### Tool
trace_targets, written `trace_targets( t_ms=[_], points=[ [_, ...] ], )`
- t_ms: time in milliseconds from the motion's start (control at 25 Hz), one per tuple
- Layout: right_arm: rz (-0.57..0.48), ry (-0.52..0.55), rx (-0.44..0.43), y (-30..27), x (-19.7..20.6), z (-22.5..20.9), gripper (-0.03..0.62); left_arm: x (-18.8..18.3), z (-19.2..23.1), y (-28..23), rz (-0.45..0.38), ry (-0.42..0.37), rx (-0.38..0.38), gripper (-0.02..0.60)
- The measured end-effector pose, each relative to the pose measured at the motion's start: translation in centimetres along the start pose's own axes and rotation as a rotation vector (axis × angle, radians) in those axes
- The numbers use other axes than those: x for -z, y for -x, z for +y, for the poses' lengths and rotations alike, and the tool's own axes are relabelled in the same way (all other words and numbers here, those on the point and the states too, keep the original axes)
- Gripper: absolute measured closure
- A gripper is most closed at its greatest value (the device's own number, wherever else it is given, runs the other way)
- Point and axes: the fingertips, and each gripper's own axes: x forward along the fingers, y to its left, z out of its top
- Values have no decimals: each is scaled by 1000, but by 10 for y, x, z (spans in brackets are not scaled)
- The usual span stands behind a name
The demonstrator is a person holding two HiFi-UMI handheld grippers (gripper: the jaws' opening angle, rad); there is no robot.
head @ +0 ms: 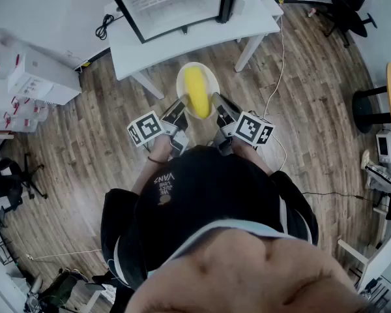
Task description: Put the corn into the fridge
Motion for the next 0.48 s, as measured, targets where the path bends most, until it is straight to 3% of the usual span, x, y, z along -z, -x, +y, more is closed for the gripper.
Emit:
trace_targets(
  t_ms=[480],
  points=[
    [6, -9, -18, 7, -2, 0, 568, 7, -4, 0, -9, 10, -9, 551]
  ],
)
